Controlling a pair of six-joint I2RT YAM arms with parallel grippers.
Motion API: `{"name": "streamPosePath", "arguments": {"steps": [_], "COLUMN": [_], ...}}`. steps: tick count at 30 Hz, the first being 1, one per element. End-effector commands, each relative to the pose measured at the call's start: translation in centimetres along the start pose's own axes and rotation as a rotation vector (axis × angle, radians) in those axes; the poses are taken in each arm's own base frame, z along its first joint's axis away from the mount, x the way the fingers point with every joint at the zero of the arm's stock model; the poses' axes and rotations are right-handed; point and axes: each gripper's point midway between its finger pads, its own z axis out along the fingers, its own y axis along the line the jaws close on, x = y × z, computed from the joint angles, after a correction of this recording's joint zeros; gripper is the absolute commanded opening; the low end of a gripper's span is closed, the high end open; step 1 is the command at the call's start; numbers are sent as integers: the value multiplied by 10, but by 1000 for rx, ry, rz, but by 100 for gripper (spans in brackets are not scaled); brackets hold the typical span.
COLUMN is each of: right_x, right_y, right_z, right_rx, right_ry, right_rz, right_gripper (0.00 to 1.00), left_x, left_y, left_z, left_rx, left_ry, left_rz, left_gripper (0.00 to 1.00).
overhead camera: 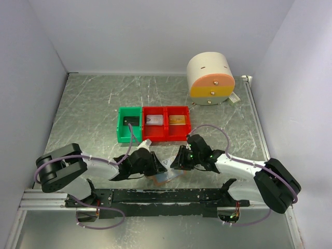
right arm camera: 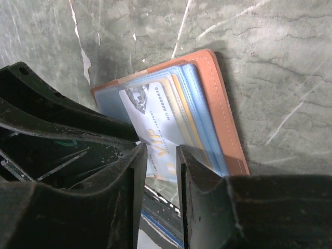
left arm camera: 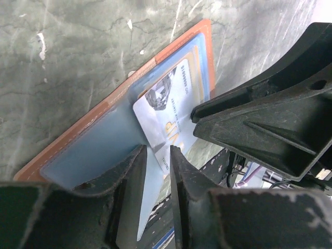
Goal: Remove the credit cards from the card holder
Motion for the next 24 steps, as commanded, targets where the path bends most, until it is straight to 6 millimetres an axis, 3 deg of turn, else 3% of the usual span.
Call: {"name": "streamPosePath", "arguments": {"steps": [1, 5, 10, 15, 21, 24], "right_x": [20, 21, 20, 15, 5, -4], "right_y": [-58, -58, -58, -60, -57, -42], "right_z": [1, 1, 1, -1, -3, -6], "right_rx": [217, 215, 218, 241, 268, 225], "right_ry": [46, 47, 43, 22, 3, -17], "right_rz": [-2, -1, 0, -6, -34, -56], "right_gripper": [31, 31, 31, 31, 31, 31], "left_x": [0, 2, 4, 2, -1, -1], "left_y": [-12, -17, -10, -2, 2, 2], "left_z": [7, 12, 11, 6, 4, 5], "left_rx": [27, 54, 52, 19, -24, -36], "left_ry": [9, 20, 20, 6, -6, -2], "left_rz": [16, 5, -22, -20, 11, 16], "left_gripper": [37, 35, 17, 7, 7, 7]}}
